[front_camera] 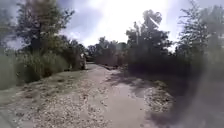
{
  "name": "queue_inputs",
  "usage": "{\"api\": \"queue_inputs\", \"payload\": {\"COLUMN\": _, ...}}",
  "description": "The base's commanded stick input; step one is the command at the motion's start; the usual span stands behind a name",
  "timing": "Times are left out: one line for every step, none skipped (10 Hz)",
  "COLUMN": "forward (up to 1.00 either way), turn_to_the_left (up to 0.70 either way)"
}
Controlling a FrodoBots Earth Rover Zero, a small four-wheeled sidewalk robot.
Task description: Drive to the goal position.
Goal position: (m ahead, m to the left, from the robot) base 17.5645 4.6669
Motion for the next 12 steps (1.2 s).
{"api": "queue_inputs", "payload": {"forward": 0.85, "turn_to_the_left": 0.00}}
{"api": "queue_inputs", "payload": {"forward": 0.85, "turn_to_the_left": 0.00}}
{"api": "queue_inputs", "payload": {"forward": 0.85, "turn_to_the_left": 0.00}}
{"api": "queue_inputs", "payload": {"forward": 0.85, "turn_to_the_left": 0.00}}
{"api": "queue_inputs", "payload": {"forward": 0.85, "turn_to_the_left": 0.00}}
{"api": "queue_inputs", "payload": {"forward": 0.85, "turn_to_the_left": 0.00}}
{"api": "queue_inputs", "payload": {"forward": 0.85, "turn_to_the_left": 0.00}}
{"api": "queue_inputs", "payload": {"forward": 0.85, "turn_to_the_left": 0.05}}
{"api": "queue_inputs", "payload": {"forward": 0.85, "turn_to_the_left": 0.34}}
{"api": "queue_inputs", "payload": {"forward": 0.85, "turn_to_the_left": 0.33}}
{"api": "queue_inputs", "payload": {"forward": 0.85, "turn_to_the_left": 0.12}}
{"api": "queue_inputs", "payload": {"forward": 0.85, "turn_to_the_left": 0.00}}
